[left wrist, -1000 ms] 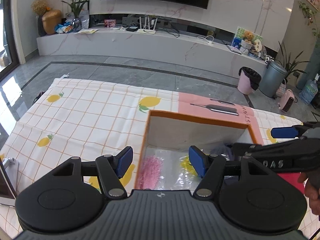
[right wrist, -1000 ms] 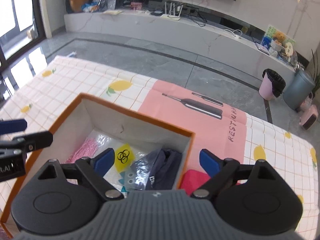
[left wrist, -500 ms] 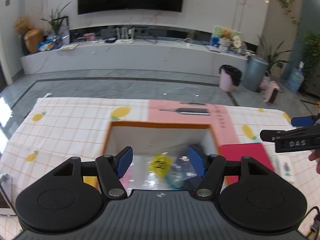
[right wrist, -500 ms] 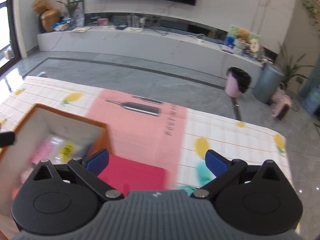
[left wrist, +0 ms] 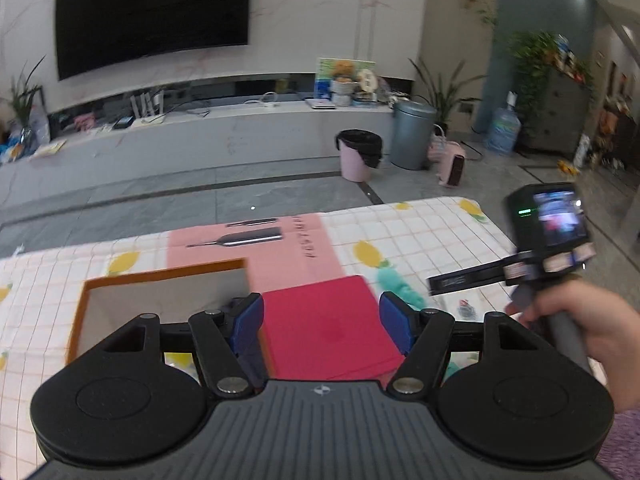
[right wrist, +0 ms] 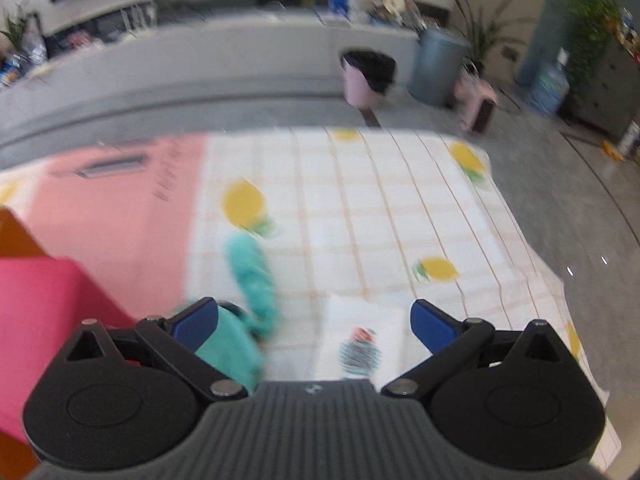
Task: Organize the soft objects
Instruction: 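Move both grippers back toward the remaining items on the tablecloth, then grasp the white QR-code paper bag with the right gripper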
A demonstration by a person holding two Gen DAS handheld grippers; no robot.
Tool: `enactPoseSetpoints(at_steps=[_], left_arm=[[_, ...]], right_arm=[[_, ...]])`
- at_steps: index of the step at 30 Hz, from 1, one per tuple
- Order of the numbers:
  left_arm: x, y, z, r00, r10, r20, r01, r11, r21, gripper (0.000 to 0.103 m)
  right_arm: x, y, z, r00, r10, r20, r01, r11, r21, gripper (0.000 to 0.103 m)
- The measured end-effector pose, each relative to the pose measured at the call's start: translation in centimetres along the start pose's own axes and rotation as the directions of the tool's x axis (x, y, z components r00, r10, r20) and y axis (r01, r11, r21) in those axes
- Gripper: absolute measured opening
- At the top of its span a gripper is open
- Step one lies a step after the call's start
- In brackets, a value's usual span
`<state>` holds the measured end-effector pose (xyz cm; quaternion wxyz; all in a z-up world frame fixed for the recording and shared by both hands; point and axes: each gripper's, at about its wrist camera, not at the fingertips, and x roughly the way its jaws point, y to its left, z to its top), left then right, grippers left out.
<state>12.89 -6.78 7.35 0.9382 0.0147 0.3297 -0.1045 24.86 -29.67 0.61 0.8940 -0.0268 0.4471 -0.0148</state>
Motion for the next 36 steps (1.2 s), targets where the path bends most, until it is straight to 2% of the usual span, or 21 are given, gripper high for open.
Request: enactPoseSetpoints(at_steps=[3, 9, 14, 17, 19, 21, 24, 27, 28, 32, 36], left_arm=[[0.7, -2.5, -0.2, 1.000, -0.019, 0.007, 0.018, 0.998, 0.061, 0.078], [2.5, -5.4, -1.2, 0.997, -0.071, -0.021, 0.073, 0.992, 0.103, 0.078], [3.8, -6.8, -2.6, 0.994, -0.095, -0.056, 0.102, 0.985, 0.137, 0.078], [4.3, -7.8, -3.1, 0.992, -0.105, -0.065, 0.116, 0.973, 0.200, 0.078], [4.6, -8.7, -3.4, 0.990, -0.122, -0.072, 0.138, 0.948, 0.286, 0.078], [4.8, -9.6, -3.5, 0.985, -0.149, -0.090, 0.173, 0.900, 0.400, 0.078], [5.4, -11.3, -4.0, 0.986, -0.130, -0.100, 0.164, 0.832, 0.530, 0.079], [6.9, -12.8, -4.1, 0.984, -0.113, -0.135, 0.173, 0.756, 0.632, 0.079], [7.8, -13.1, -4.3, 0.984, -0.099, -0.151, 0.174, 0.737, 0.653, 0.079], [11.3, -13.9, -4.6, 0.976, -0.046, -0.214, 0.185, 0.697, 0.693, 0.077], [14.8, -15.1, -5.5, 0.959, 0.066, -0.277, 0.165, 0.664, 0.729, 0.075]], right_arm=[[3.1, -1.7, -0.9, 0.997, -0.038, -0.064, 0.040, 0.999, 0.028, 0.100], [8.1, -5.0, -3.3, 0.980, -0.051, -0.190, 0.073, 0.991, 0.108, 0.100], [10.2, -6.1, -4.3, 0.974, -0.011, -0.226, 0.046, 0.988, 0.150, 0.101], [10.4, -6.2, -4.6, 0.979, -0.019, -0.203, 0.049, 0.989, 0.141, 0.093], [10.3, -6.4, -4.6, 0.983, -0.009, -0.181, 0.033, 0.991, 0.130, 0.087], [10.0, -6.5, -4.5, 0.986, -0.006, -0.164, 0.027, 0.992, 0.126, 0.084], [9.9, -7.1, -4.5, 0.991, -0.011, -0.134, 0.029, 0.991, 0.130, 0.074], [9.8, -7.9, -4.3, 0.990, -0.019, -0.138, 0.038, 0.990, 0.137, 0.073], [9.8, -8.2, -4.3, 0.990, -0.020, -0.140, 0.039, 0.990, 0.138, 0.073], [9.6, -8.9, -4.6, 0.990, -0.018, -0.143, 0.039, 0.989, 0.140, 0.072], [9.5, -9.5, -4.8, 0.987, -0.018, -0.160, 0.037, 0.992, 0.117, 0.072]])
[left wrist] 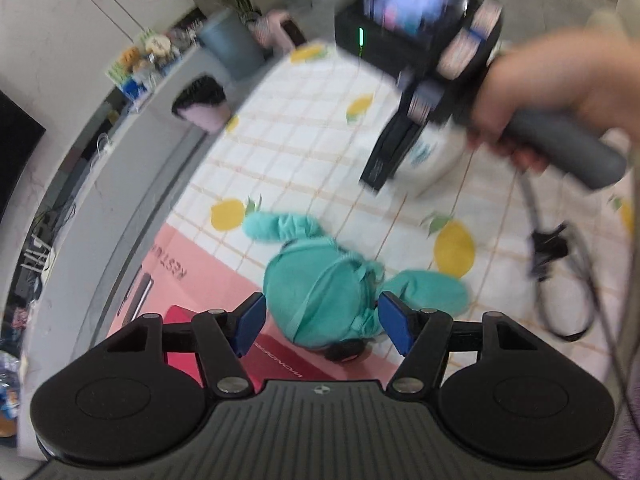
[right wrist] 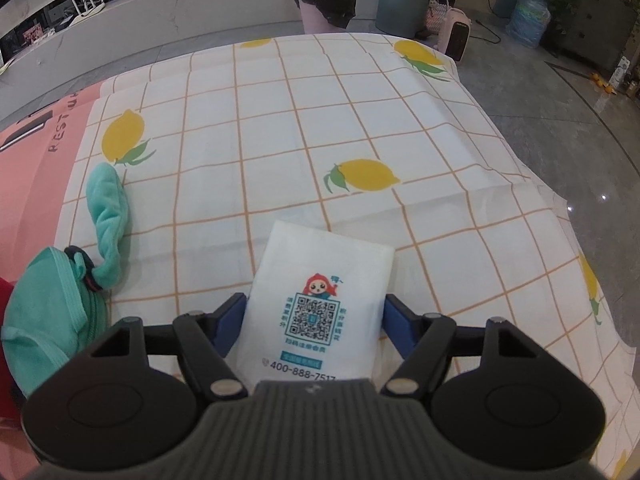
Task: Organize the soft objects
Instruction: 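Grasp the white QR-code paper bag with the right gripper, then grasp the teal plush with the left gripper while the right gripper holds the paper bag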
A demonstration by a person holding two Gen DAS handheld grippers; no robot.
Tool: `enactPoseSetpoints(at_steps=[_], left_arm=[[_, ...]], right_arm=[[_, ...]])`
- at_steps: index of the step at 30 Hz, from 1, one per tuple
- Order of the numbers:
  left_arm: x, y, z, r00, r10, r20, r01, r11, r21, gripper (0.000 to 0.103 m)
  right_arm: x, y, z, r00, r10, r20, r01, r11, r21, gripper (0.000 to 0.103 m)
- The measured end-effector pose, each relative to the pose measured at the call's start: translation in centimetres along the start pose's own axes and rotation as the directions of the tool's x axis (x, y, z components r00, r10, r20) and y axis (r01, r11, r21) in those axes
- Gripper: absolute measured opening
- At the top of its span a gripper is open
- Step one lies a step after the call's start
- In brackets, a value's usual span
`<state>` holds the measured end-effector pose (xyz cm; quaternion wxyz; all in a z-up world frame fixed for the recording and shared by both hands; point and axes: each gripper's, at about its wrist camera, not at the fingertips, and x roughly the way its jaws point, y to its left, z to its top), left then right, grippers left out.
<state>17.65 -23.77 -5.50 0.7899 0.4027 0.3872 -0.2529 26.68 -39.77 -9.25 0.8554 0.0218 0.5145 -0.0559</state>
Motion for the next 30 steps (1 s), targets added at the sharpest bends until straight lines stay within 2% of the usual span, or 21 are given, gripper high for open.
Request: enactPoseSetpoints(at_steps=[1, 3, 6, 9, 14, 16, 17, 24, 26, 30], left_arm=[[0.9, -0.2, 0.3, 0.999, 0.003, -0.046, -0.002, 1.000, 0.006, 0.075], [2.4, -0.6, 0.9, 0.994, 0.018, -0.111, -0.020, 1.000, -0.023, 0.068], [4.1, -1.0, 1.7, 0.987, 0.013, -0.161, -0.021, 0.998, -0.051, 0.066], [6.0, -1.0, 2.4, 0.976, 0.054, -0.213, -0.065, 0.997, -0.042, 0.063], [7.5, -0.3, 3.6, 0.965, 0.081, -0.251, -0.098, 0.994, -0.055, 0.057], [8.2, 0.0, 3.9, 0.959, 0.088, -0.270, -0.110, 0.992, -0.067, 0.048], [8.4, 0.1, 4.1, 0.957, 0.084, -0.277, -0.109, 0.991, -0.077, 0.036], [9.8, 0.3, 5.0, 0.953, 0.052, -0.298, -0.101, 0.984, -0.150, 0.008], [9.9, 0.0, 5.1, 0.952, 0.053, -0.302, -0.102, 0.984, -0.149, 0.002], [9.5, 0.0, 5.0, 0.956, 0.054, -0.289, -0.107, 0.980, -0.171, 0.001]], right_arm=[[0.0, -0.2, 0.0, 1.000, 0.000, -0.005, 0.000, 1.000, -0.005, 0.072], [0.0, -0.7, 0.0, 1.000, -0.001, -0.016, 0.000, 1.000, -0.005, 0.072], [0.1, -0.9, 0.0, 1.000, 0.006, -0.020, -0.006, 1.000, -0.010, 0.073], [0.1, -0.9, 0.0, 1.000, 0.005, -0.019, -0.006, 1.000, -0.015, 0.073], [0.1, -0.9, -0.1, 1.000, 0.008, -0.015, -0.008, 1.000, -0.016, 0.073], [0.1, -0.9, -0.1, 1.000, 0.009, -0.015, -0.009, 1.000, -0.017, 0.073], [0.1, -0.9, -0.1, 1.000, 0.008, -0.015, -0.008, 1.000, -0.017, 0.073], [0.0, -0.7, -0.1, 1.000, 0.005, -0.008, -0.006, 1.000, -0.027, 0.073], [0.0, -0.7, -0.2, 1.000, 0.007, -0.007, -0.007, 1.000, -0.029, 0.073], [0.0, -0.7, -0.1, 1.000, 0.008, -0.004, -0.009, 0.999, -0.032, 0.073]])
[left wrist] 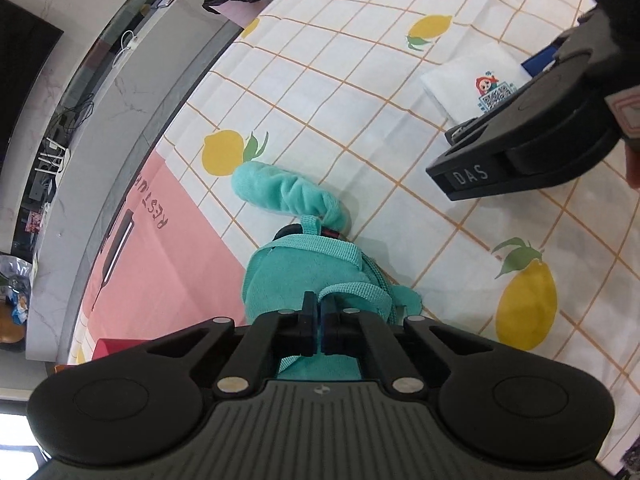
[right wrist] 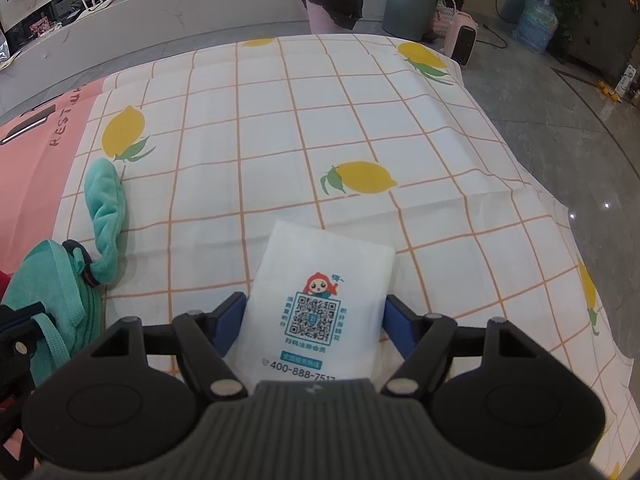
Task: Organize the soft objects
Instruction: 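Grasp the teal plush with the left gripper while the right gripper holds the paper bag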
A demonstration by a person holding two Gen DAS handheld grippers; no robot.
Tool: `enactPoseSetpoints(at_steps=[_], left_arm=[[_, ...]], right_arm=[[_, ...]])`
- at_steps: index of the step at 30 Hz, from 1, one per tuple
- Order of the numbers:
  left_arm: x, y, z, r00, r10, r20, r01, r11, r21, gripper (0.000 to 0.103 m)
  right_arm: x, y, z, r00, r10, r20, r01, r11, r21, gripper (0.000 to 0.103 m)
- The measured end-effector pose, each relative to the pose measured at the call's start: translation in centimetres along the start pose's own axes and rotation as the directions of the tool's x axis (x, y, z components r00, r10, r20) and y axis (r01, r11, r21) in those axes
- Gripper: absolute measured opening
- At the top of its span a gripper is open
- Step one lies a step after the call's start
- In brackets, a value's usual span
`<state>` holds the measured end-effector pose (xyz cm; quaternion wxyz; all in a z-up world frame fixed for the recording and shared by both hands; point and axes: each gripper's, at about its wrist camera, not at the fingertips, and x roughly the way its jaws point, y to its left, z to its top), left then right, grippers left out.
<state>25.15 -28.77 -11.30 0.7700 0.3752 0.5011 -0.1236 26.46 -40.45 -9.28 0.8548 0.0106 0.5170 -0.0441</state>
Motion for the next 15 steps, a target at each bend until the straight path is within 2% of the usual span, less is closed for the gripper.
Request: enactPoseSetpoints(at_steps=[7, 11, 13, 15], left_arm=[[-1.0, 2.2, -0.3, 1.000, -0.027, 0.016, 0.029, 0.988, -0.149, 0.001], [-2.4, 3.4, -0.9, 0.990, -0.122, 0.067, 0.134, 0.966, -0.222, 0.001], [-3.3, 4.0, -1.4, 0.979, -0.174, 0.105, 0.196, 0.948, -0.252, 0.001], [-4.1, 4.7, -1.9, 0.963, -0.223, 0.149, 0.259, 0.918, -0.301, 0.001]], right_arm=[[0.0, -0.1, 0.0, 1.000, 0.004, 0.001, -0.004, 1.000, -0.005, 0.071], [-0.2, -0.1, 0.0, 1.000, 0.008, 0.000, -0.008, 1.000, -0.014, 0.071], [-0.2, -0.1, -0.1, 1.000, 0.008, 0.000, -0.008, 1.000, -0.015, 0.071], [-0.2, -0.1, 0.0, 1.000, 0.007, -0.001, -0.007, 1.000, -0.016, 0.071]])
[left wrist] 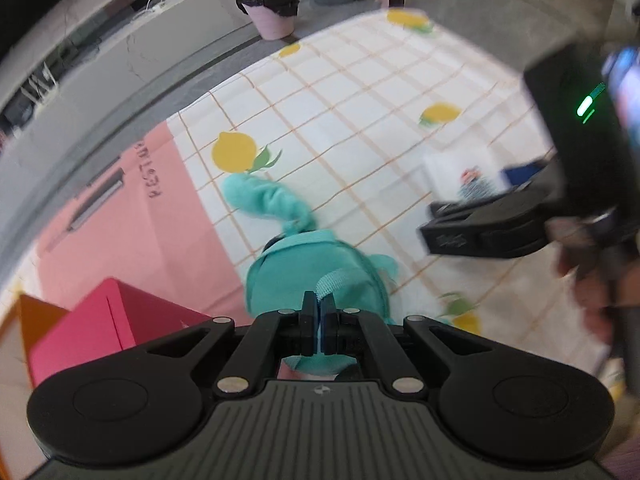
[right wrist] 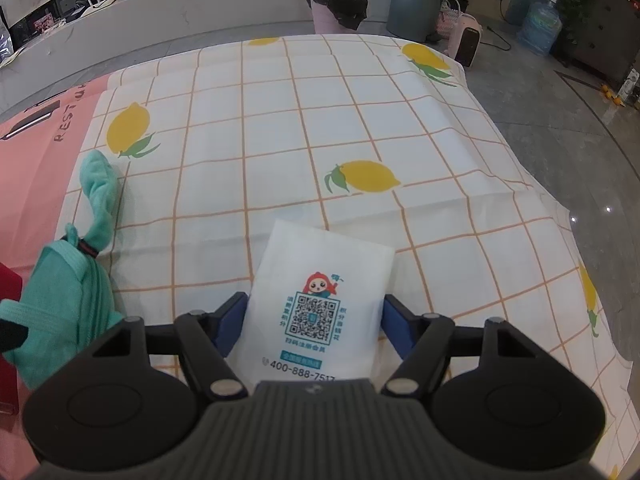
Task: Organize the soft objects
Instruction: 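Grasp the teal plush with the left gripper while the right gripper holds the paper bag, then carry the teal plush and paper bag over the white box with both grippers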
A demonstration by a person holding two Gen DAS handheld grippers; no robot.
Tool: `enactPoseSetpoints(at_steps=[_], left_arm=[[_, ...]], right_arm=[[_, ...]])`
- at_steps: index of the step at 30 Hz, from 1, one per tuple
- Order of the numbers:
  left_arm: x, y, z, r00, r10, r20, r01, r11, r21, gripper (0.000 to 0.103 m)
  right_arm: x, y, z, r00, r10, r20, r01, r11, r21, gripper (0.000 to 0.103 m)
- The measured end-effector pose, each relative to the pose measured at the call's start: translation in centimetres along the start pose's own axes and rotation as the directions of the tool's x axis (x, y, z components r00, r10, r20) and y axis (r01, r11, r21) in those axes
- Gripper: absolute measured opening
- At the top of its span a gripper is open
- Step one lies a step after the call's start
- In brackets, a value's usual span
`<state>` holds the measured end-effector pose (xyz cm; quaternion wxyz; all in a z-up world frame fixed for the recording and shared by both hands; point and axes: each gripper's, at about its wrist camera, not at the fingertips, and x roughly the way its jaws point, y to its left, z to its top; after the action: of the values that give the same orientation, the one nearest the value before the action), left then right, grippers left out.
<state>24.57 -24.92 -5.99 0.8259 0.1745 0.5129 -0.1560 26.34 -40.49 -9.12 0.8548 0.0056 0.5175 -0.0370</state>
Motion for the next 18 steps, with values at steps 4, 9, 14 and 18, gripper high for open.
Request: enactPoseSetpoints(at_steps=[4, 9, 14, 18], left_arm=[[-1.7, 1.6, -0.7, 0.994, -0.059, 0.087, 0.070, 0.990, -0.126, 0.001], [-3.1, 2.2, -1.5, 0.977, -0.039, 0.211, 0.071, 0.987, -0.147, 0.001], [-3.4, 3.3, -1.3, 0.976, -0.001, 0.220, 0.049, 0.976, -0.211, 0.001], [-3.6, 3.8, -1.1, 0.975, 0.003, 0.224, 0.045, 0.977, -0.209, 0.001]], right_arm=[[0.0, 0.0, 0.0, 1.000, 0.001, 0.000, -0.001, 1.000, 0.000, 0.071], [0.0, 0.0, 0.0, 1.000, -0.001, -0.001, 0.001, 1.000, -0.001, 0.070], [-0.1, 0.1, 0.0, 1.000, -0.005, 0.000, 0.005, 1.000, -0.014, 0.068], [-0.4, 0.1, -0.1, 1.000, -0.019, 0.003, 0.019, 1.000, -0.020, 0.066]])
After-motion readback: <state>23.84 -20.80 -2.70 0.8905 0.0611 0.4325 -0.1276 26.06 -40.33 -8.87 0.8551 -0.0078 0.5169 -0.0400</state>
